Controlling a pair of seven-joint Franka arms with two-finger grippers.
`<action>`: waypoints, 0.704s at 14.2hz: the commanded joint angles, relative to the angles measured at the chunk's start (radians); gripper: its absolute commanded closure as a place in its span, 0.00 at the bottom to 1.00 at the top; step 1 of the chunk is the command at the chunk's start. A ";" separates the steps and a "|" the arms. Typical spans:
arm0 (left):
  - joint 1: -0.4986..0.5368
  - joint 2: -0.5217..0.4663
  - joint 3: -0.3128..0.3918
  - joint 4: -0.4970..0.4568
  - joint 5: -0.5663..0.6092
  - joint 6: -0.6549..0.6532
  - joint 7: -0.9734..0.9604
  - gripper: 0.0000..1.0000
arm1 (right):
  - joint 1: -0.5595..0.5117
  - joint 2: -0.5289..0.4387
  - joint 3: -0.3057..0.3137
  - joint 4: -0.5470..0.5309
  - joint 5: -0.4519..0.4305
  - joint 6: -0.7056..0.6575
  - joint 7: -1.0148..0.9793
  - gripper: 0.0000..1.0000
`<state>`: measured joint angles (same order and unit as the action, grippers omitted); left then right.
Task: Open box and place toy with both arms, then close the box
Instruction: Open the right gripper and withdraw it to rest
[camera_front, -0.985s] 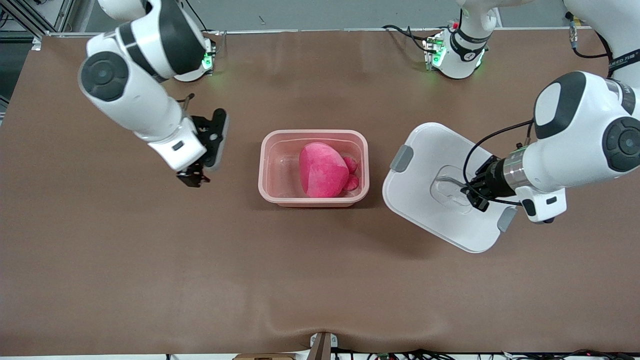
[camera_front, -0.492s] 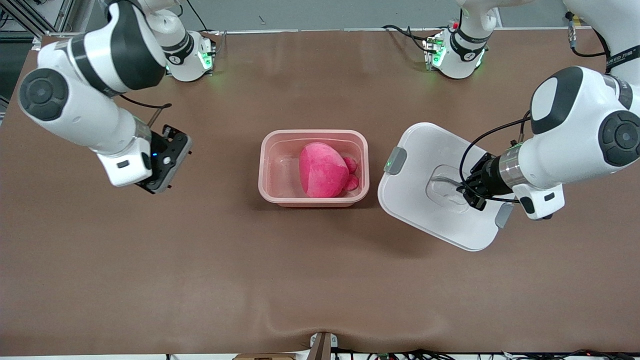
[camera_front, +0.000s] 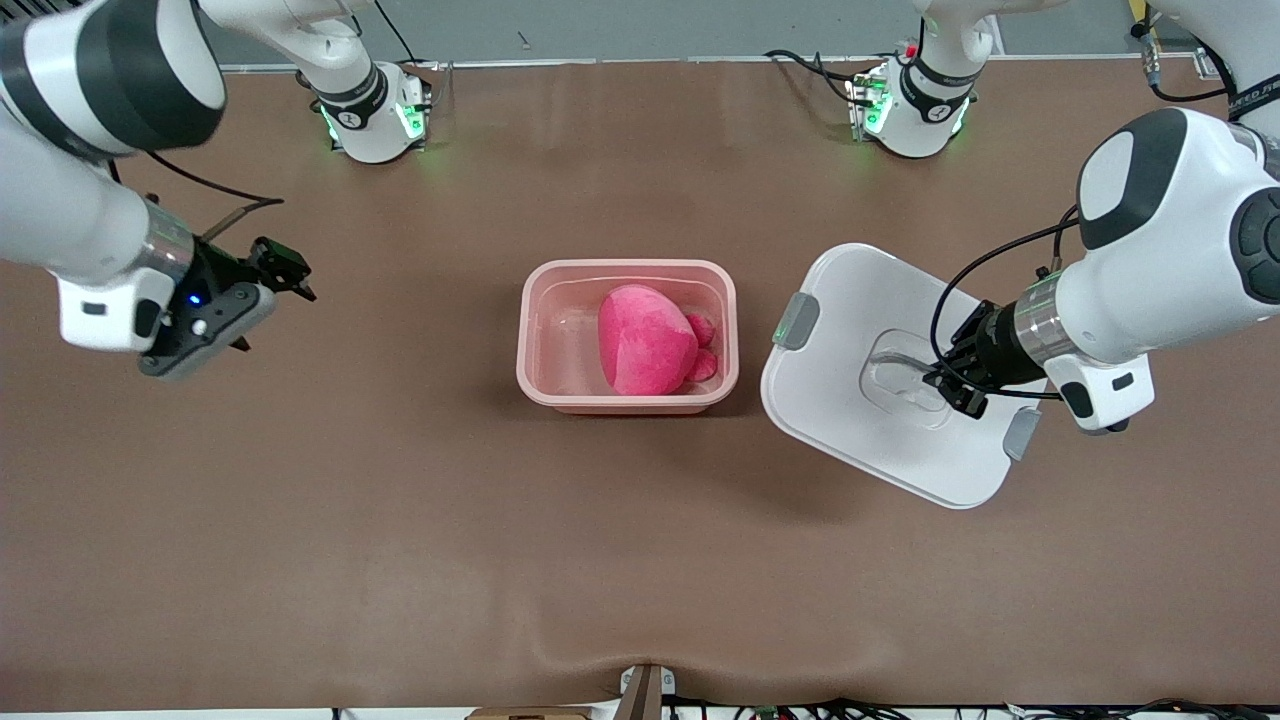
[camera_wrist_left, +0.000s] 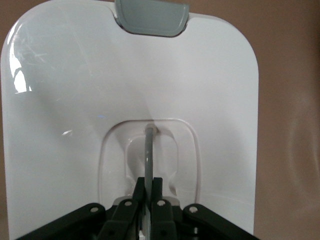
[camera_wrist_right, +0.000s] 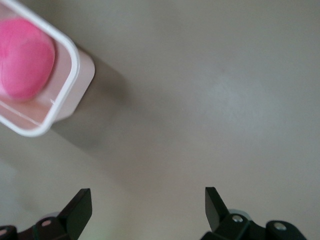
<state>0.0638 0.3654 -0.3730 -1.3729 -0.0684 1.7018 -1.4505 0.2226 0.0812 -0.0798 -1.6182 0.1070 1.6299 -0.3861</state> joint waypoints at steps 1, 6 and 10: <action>-0.002 -0.016 0.002 0.021 -0.010 0.002 -0.010 1.00 | -0.071 -0.054 0.018 -0.034 -0.006 -0.013 0.116 0.00; -0.033 -0.016 -0.004 0.041 -0.013 0.052 -0.031 1.00 | -0.226 -0.122 0.018 -0.017 -0.105 -0.004 0.119 0.00; -0.123 -0.017 -0.001 0.051 -0.008 0.055 -0.155 1.00 | -0.264 -0.118 0.012 -0.014 -0.110 -0.079 0.147 0.00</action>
<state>-0.0138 0.3640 -0.3794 -1.3288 -0.0686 1.7541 -1.5483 -0.0172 -0.0243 -0.0835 -1.6173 0.0121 1.5813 -0.2795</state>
